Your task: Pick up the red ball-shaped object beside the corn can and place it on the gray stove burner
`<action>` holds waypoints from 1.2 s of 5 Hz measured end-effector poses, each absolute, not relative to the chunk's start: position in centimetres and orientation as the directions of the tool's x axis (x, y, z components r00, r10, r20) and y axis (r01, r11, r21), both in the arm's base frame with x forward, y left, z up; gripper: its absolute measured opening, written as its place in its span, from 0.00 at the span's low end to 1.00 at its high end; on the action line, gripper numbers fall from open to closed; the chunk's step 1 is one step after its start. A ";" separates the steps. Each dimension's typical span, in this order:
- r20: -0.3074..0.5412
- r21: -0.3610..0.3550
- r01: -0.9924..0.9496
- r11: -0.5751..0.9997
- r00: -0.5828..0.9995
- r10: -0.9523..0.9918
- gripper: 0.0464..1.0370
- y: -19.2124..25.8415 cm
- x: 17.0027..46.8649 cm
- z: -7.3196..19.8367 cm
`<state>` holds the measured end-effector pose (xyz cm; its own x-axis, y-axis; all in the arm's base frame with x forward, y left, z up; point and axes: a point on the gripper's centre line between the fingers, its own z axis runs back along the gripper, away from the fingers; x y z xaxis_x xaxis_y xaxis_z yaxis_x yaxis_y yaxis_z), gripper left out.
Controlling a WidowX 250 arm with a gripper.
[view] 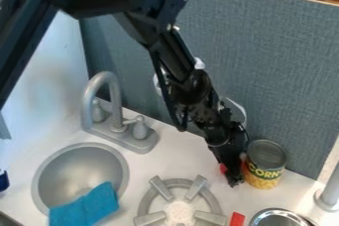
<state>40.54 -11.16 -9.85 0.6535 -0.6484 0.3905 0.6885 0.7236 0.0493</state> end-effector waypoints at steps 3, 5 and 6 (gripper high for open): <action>0.443 0.028 0.630 0.776 0.688 -0.574 0.82 -11.7 42.0 -9.7; 0.457 -0.019 0.594 0.804 0.720 -0.521 0.82 -11.9 41.5 -10.0; 0.460 -0.070 0.551 0.831 0.757 -0.464 0.82 -10.8 40.5 -8.8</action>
